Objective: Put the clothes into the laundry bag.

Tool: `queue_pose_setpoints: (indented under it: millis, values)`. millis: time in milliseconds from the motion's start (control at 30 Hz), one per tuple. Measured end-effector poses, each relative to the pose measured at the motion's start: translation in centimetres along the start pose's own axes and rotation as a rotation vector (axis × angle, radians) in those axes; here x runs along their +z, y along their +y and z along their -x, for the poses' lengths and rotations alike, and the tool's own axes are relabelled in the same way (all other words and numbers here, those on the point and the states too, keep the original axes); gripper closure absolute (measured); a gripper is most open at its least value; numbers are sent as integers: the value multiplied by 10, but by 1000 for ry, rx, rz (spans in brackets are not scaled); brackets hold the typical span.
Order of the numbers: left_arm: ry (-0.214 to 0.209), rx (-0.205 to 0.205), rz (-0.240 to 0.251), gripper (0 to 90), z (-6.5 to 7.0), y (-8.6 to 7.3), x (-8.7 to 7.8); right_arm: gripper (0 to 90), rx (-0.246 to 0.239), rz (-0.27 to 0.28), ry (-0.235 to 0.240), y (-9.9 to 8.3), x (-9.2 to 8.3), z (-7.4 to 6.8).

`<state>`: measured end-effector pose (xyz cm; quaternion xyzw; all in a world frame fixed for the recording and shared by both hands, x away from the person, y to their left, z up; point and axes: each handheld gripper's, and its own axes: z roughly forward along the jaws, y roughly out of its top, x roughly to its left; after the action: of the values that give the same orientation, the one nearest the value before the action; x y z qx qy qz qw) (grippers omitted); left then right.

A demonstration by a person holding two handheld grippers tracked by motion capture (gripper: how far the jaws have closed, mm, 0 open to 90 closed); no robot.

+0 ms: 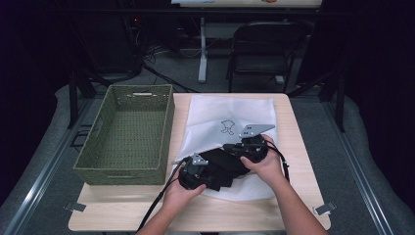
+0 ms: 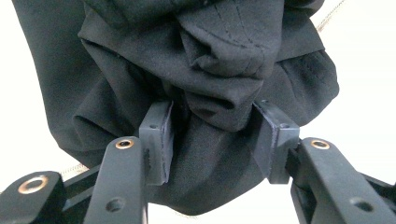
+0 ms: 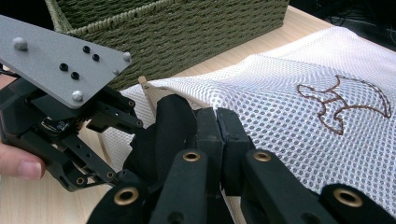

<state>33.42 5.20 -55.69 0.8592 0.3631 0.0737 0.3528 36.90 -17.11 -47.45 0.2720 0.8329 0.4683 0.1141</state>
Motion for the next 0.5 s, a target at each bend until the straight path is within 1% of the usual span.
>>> queue_pose_setpoints:
  millis: [100,133,200,267,300,433,467,500]
  values:
    - [2,3,-2,547,0,-1,0,894,-2,0,0,0,0,0]
    - [4,-4,0,547,1,-1,0,893,-3,0,0,0,0,0]
    - [22,-9,15,556,2,-1,1,894,-2,0,-1,0,0,0]
    - [14,-3,10,624,2,-2,1,894,-2,1,-1,0,0,0]
    - [14,-3,16,658,2,-2,2,894,-2,1,-1,0,0,-1]
    - [0,-16,32,741,2,-1,1,893,-5,2,0,0,0,-1]
    - [-10,-20,28,755,2,-1,0,894,-5,2,0,0,0,-1]
    - [-8,-24,36,762,3,0,0,894,-6,2,0,0,0,-1]
